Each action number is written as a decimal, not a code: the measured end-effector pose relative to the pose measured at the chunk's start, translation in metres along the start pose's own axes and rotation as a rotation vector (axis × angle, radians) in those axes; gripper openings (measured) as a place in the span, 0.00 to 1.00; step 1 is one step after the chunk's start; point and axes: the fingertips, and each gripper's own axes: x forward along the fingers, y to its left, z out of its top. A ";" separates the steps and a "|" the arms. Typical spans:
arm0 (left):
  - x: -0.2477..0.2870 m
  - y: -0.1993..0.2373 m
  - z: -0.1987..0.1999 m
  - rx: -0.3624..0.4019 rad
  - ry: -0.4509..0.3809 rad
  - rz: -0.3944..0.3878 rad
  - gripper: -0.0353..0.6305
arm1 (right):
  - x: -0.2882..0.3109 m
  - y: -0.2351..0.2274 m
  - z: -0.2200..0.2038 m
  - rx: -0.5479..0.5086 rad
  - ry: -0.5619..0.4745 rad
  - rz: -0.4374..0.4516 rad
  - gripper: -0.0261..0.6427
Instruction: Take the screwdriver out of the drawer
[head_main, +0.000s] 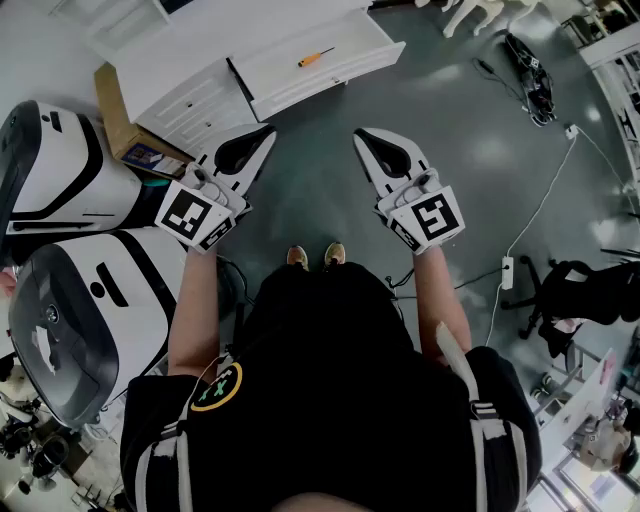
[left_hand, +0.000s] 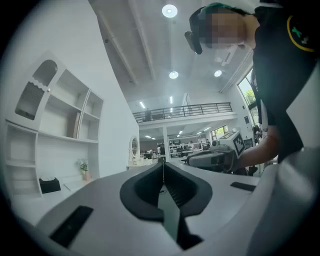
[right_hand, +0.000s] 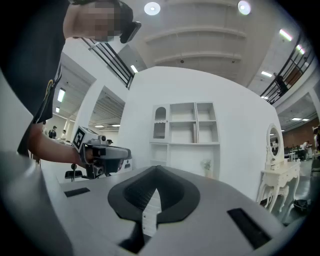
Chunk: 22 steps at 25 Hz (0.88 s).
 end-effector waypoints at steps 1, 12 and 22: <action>0.000 0.000 0.000 0.001 -0.001 -0.001 0.09 | 0.000 -0.001 0.000 -0.001 0.000 0.000 0.07; 0.003 0.002 0.000 0.002 0.001 0.002 0.09 | 0.001 -0.005 0.000 0.004 -0.003 -0.001 0.07; 0.006 0.001 0.000 0.003 0.004 0.000 0.09 | 0.002 -0.007 -0.004 0.009 -0.005 -0.002 0.07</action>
